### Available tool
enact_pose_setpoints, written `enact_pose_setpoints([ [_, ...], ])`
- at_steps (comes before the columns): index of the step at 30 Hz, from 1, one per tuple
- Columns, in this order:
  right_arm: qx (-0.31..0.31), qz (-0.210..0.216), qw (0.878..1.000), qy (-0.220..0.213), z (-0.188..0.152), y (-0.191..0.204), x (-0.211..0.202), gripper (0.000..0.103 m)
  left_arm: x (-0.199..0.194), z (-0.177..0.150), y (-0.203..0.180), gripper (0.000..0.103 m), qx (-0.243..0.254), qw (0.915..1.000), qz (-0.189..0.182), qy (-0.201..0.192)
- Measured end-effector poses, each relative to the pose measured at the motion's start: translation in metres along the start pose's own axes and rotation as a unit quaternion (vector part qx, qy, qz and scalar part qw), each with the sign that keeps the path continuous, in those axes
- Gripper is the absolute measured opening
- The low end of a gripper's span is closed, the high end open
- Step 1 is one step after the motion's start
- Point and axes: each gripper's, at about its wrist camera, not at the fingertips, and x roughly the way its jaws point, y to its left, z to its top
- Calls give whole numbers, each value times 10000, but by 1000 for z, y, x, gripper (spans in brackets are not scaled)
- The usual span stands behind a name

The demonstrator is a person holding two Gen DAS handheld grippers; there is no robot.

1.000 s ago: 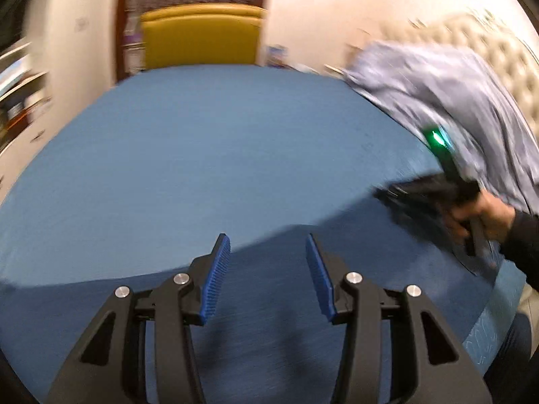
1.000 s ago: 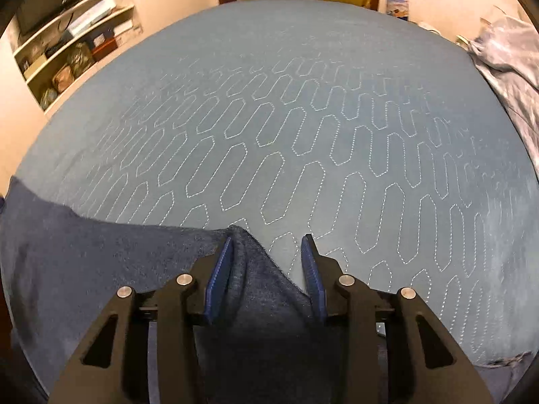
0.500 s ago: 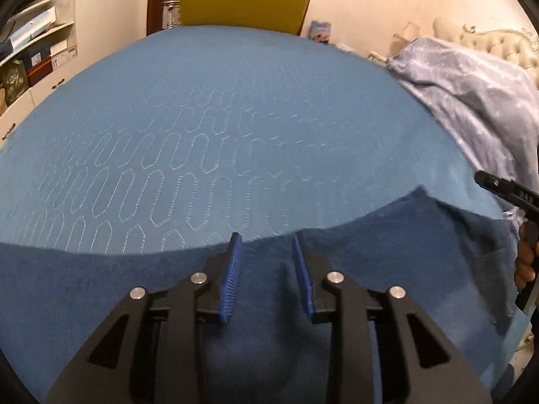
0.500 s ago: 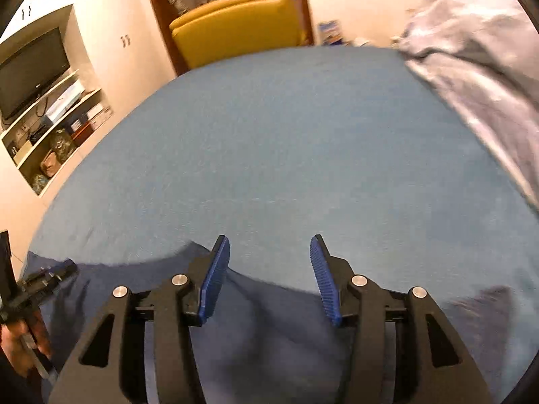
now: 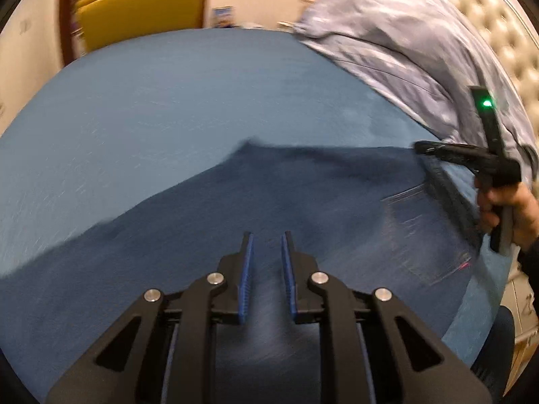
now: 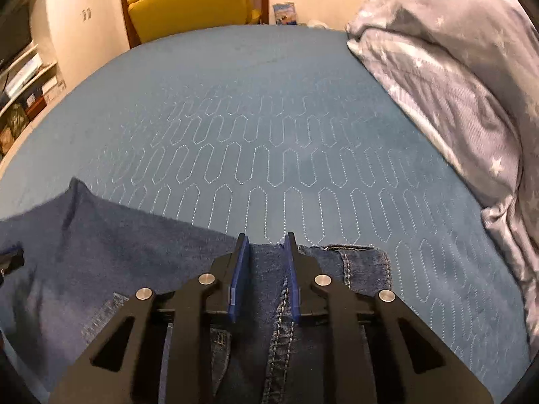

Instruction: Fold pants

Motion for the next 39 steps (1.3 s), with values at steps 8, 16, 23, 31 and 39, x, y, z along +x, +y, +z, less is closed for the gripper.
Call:
enact_pose_setpoints([
  [8,738,-653,9944,-378,-56,-70,-86,48,103,66,-99,18,475,9960,-310,685],
  [16,931,-466,9943,-243,-109,-94,-107,48,80,59,-108,27,188,9996,-184,136],
  [23,227,-439,9974,529,-141,-51,-65,44,-12,-47,-71,27,-511,9986,143,-66],
  [31,2494,149,9683,82,-181,-107,-129,44,-75,-159,-110,43,378,9991,10,-173],
  [39,3342,849,9372,527,-185,-104,-110,44,-74,-167,-115,40,693,9957,444,-419],
])
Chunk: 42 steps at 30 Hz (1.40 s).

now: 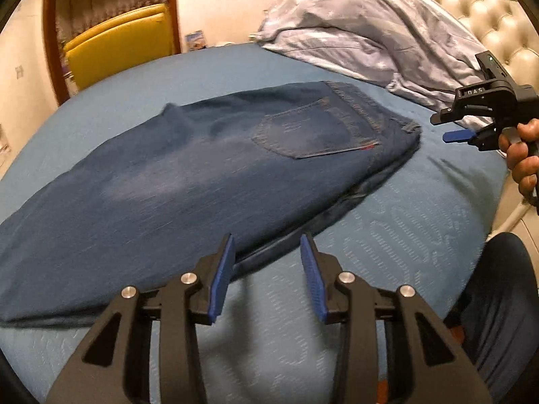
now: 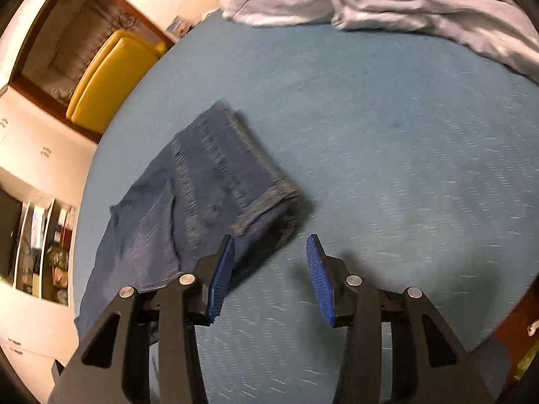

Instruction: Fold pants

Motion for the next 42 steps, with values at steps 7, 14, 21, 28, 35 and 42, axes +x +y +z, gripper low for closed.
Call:
enact_pose_setpoints([
  [7,-466,-341,9983,93,-3,36,32,36,-11,-18,78,34,-2022,9756,-790,333],
  [14,-1004,-770,9917,-241,-11,42,27,4,-15,-25,101,29,-2873,9547,-727,285],
  [21,-1148,-832,9895,-273,-9,48,24,4,-7,-43,131,27,-4413,8813,-1643,398],
  [28,-1241,-917,9877,-260,-11,49,25,4,6,-60,158,27,-5361,8220,-1866,461],
  [35,-1471,-1136,9821,-300,-14,55,27,4,11,-61,169,24,-5684,7996,-1906,342],
  [42,-1562,-1185,9798,-382,-16,62,13,3,-7,-53,170,1,-5482,8182,-1716,231],
])
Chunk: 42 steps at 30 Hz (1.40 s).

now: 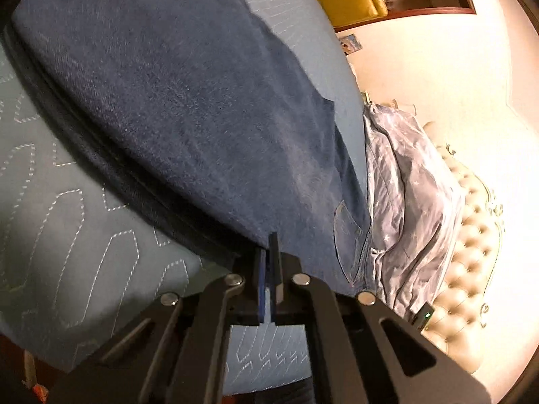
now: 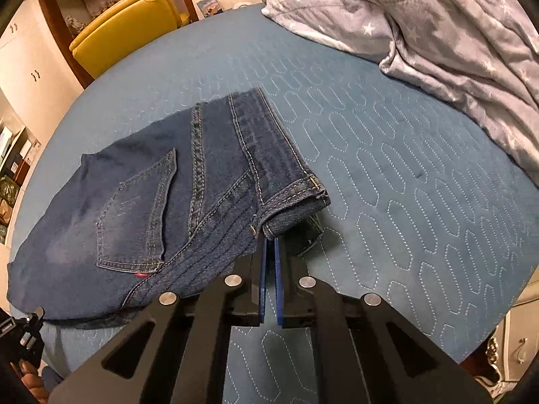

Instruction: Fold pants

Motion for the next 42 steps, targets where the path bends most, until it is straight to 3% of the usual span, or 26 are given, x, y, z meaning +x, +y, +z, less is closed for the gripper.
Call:
enact_pose_setpoints([
  [5,61,-20,9998,183,-3,-7,11,3,-3,-4,4,1,31,10000,71,21],
  [10,40,-7,9999,104,-1,-7,6,3,-7,-6,6,1,36,10000,75,-33],
  [14,-118,-215,9994,255,-5,-6,24,3,7,-9,13,1,21,9995,296,91],
  [16,-204,-314,9991,189,-9,-3,24,3,7,-9,19,3,-37,9996,236,141],
  [17,-188,-337,9991,146,-10,-4,21,6,4,-9,18,5,-24,9997,223,131],
  [19,-114,-429,9989,144,-9,-10,18,38,-10,-7,19,11,60,9999,94,98],
  [20,-29,-548,9984,122,-9,-16,14,41,-18,-5,21,11,100,9999,50,55],
  [24,-65,-1165,9930,-196,-9,-24,-14,47,-80,18,37,11,464,9955,432,-704],
  [27,-210,-1069,9933,-397,-7,-8,-27,48,-120,53,52,11,926,9769,1248,-1466],
  [29,-408,-830,9941,-564,-6,14,-32,53,-155,84,83,13,366,9716,1293,-1949],
  [30,-494,-724,9941,-633,-6,26,-33,57,-172,96,99,25,68,9693,1190,-2150],
  [32,-683,-588,9935,-691,-7,53,-27,58,-209,119,132,38,-381,9611,1032,-2533],
  [37,-1282,-331,9896,-554,-22,123,5,58,-264,159,204,38,-1346,9501,430,-2782],
  [42,-1694,-515,9823,-610,-30,164,29,59,-286,184,235,36,-1697,9441,108,-2823],
])
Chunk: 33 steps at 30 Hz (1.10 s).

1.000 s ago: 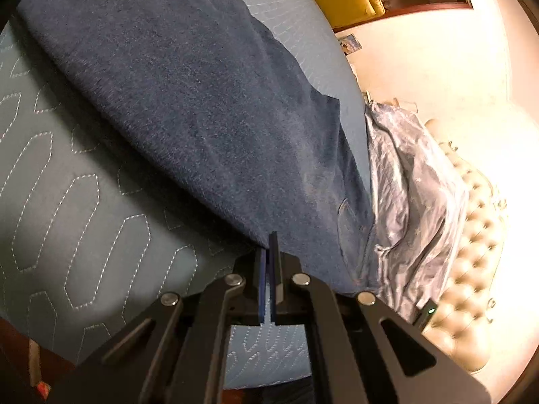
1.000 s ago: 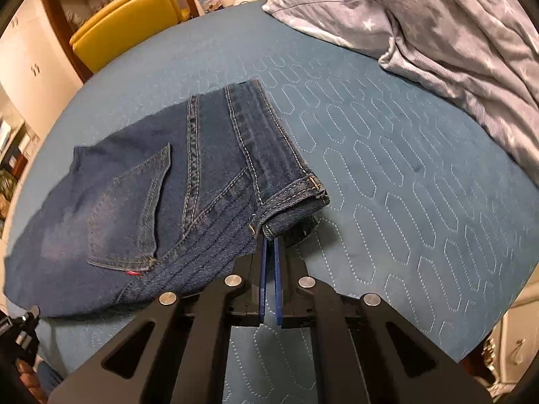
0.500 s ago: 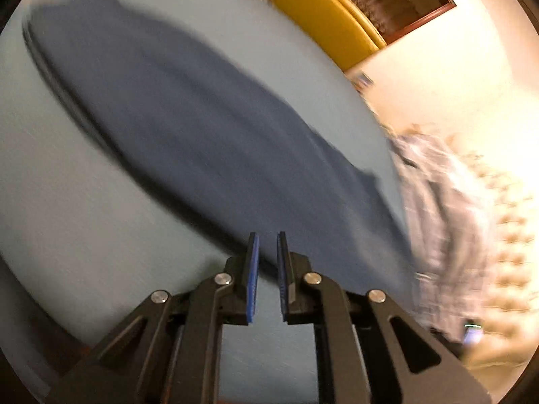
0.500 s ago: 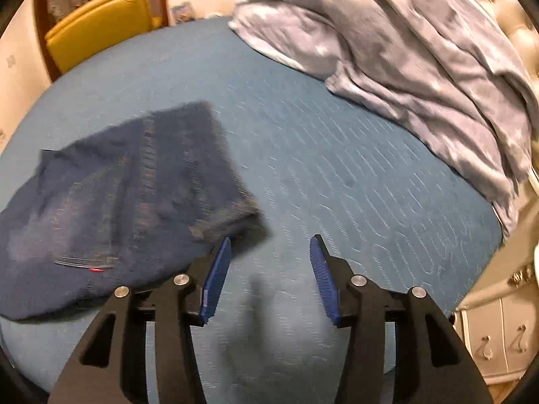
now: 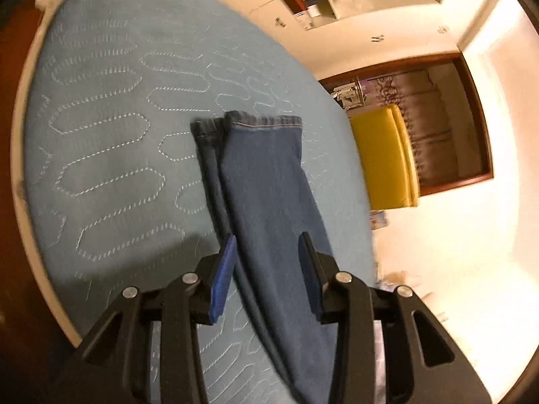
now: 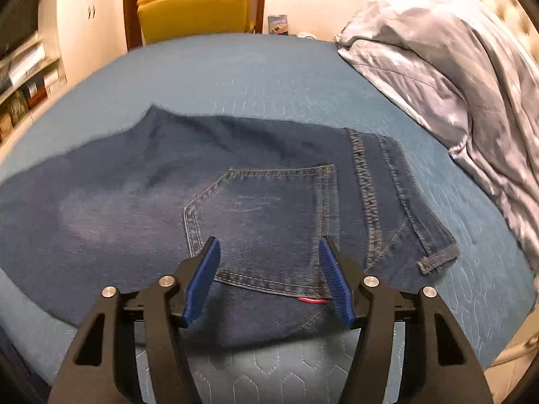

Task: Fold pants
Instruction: 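Smooth the back pocket area with the right gripper while the left gripper holds the leg hem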

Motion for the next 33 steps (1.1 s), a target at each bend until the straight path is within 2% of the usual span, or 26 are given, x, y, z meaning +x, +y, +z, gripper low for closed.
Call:
enact_pose_setpoints([
  [2,-51,-104,9994,322,-4,6,16,59,5,9,4,32,-63,9997,218,92],
  [5,-92,-132,9994,313,-10,6,20,61,11,9,5,32,-137,9997,7,203],
  [8,-107,-112,9992,361,-11,7,20,62,19,7,5,31,-130,9995,23,279],
  [12,-65,-90,9992,380,-11,7,21,63,28,0,4,26,-175,9994,43,300],
  [14,-89,-87,9992,379,-12,9,21,63,26,0,2,17,-125,9994,179,277],
  [16,-66,-40,9992,393,-10,5,24,64,23,1,-5,17,0,9997,139,216],
  [17,-42,-12,9992,399,-10,3,25,64,27,2,-4,17,-8,9993,246,295],
  [25,-36,31,9992,401,-9,1,27,64,36,-2,7,15,-479,9977,219,424],
  [29,-71,-16,9992,385,-10,2,26,64,41,-3,7,14,-362,9982,204,423],
  [31,-71,10,9992,399,-10,1,26,64,44,-1,5,11,-298,9983,223,447],
  [32,-97,28,9991,418,-9,0,26,64,42,1,4,1,-265,9984,260,435],
  [33,-108,39,9990,433,-9,1,27,64,40,2,1,1,-233,9985,295,398],
])
